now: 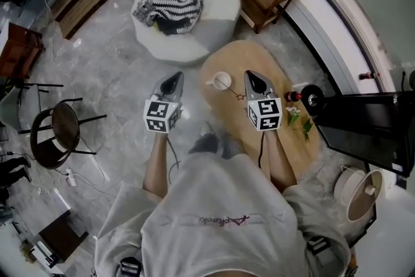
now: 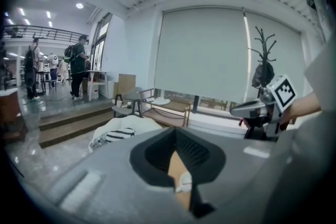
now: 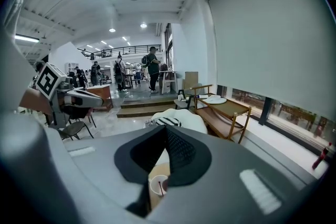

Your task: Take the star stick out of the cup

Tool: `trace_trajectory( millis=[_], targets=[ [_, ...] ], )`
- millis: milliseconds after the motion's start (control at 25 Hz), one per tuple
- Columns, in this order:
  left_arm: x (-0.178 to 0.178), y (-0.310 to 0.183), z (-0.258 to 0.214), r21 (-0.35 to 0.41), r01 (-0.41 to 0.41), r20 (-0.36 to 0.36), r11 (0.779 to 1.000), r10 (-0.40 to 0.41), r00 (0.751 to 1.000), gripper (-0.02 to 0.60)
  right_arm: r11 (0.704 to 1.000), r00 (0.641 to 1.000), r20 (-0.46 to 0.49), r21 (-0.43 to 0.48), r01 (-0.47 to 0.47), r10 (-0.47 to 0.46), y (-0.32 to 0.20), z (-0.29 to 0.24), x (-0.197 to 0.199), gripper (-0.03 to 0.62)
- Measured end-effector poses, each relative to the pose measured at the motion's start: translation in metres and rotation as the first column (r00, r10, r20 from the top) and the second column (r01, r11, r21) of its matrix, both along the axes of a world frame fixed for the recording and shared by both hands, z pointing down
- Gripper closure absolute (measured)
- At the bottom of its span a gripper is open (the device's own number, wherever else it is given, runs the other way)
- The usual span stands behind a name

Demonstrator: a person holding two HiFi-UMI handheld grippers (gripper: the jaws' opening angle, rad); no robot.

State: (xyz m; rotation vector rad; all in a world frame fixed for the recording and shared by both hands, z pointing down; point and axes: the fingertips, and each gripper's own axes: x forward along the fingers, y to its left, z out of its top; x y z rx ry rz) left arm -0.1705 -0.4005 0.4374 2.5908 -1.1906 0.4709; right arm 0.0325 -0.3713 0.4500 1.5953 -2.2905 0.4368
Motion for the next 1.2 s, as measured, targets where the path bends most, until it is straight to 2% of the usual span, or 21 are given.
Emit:
trace_trajectory(
  millis=[240, 520, 1200],
  targets=[
    [0.019, -0.004, 0.011, -0.028, 0.033, 0.009, 0.999, -0.033, 0.999, 0.58, 1.0, 1.0, 0.009, -0.021, 0.016, -0.016, -0.006, 0.015, 0.029, 0.592],
    [0.04, -0.002, 0.036, -0.06, 0.01, 0.034, 0.998, -0.008, 0.999, 0.58, 0.998, 1.0, -0.001, -0.057, 0.018, -0.018, -0.008, 0.039, 0.054, 0.592],
    [0.06, 0.01, 0.138, -0.187, -0.006, 0.031, 0.982, 0.012, 0.999, 0.58, 0.982, 0.999, 0.01, -0.184, 0.033, -0.031, 0.003, 0.127, 0.059, 0.592]
  ],
)
